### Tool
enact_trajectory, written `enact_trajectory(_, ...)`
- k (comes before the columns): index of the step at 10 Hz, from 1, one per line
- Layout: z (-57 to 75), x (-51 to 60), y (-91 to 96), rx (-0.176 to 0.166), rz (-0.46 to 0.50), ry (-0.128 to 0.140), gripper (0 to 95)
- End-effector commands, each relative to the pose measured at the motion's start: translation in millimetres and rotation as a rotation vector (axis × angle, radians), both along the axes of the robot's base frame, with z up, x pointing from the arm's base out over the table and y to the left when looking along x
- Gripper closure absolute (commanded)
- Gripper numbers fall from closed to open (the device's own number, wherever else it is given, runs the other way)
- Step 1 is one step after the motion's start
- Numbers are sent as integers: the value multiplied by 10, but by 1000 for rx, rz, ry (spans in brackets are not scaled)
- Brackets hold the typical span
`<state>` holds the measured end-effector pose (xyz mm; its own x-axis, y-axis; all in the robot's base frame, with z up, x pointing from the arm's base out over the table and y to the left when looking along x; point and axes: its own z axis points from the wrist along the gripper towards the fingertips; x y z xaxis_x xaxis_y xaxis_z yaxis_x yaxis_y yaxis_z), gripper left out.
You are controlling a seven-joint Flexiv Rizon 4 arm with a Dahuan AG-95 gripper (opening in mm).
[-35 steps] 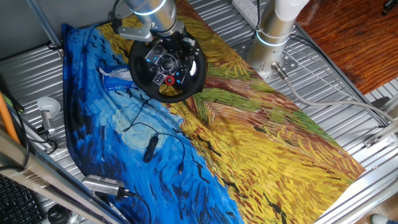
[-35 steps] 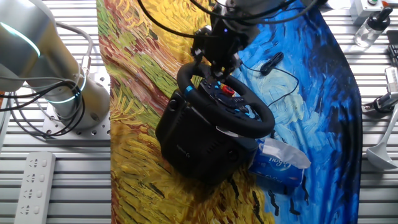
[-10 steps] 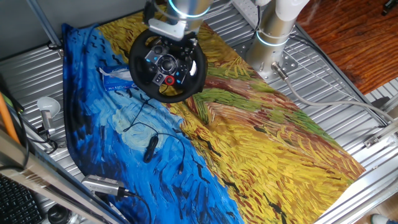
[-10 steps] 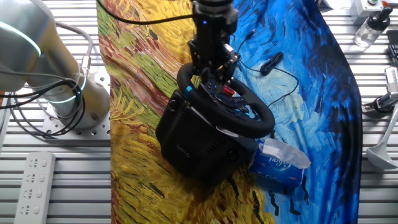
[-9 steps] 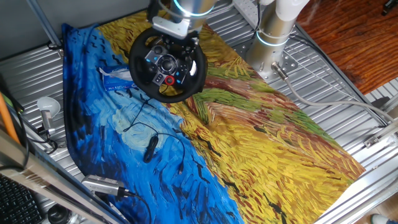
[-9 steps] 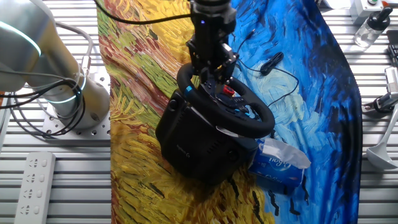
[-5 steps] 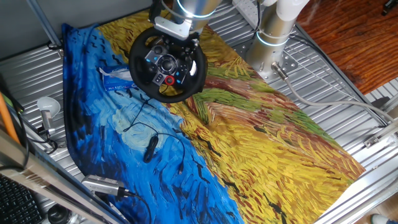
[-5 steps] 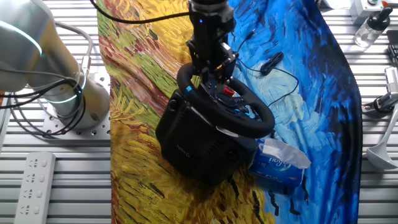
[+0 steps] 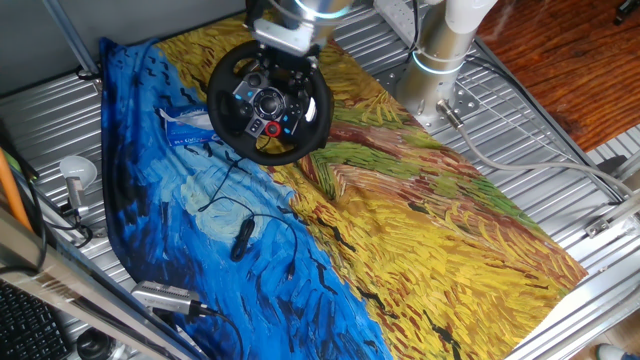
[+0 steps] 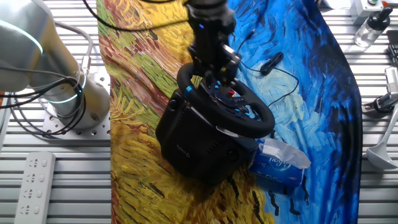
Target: Rotate the steering wheel 90 degrees clockwise
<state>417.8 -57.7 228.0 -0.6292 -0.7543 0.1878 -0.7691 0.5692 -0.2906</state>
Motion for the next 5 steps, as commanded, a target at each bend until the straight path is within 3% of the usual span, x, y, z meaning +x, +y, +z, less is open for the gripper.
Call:
enact_trajectory(1, -21, 27, -8, 1, -7, -5, 570)
enact_trajectory(5, -203, 179, 64, 35, -18, -37, 570)
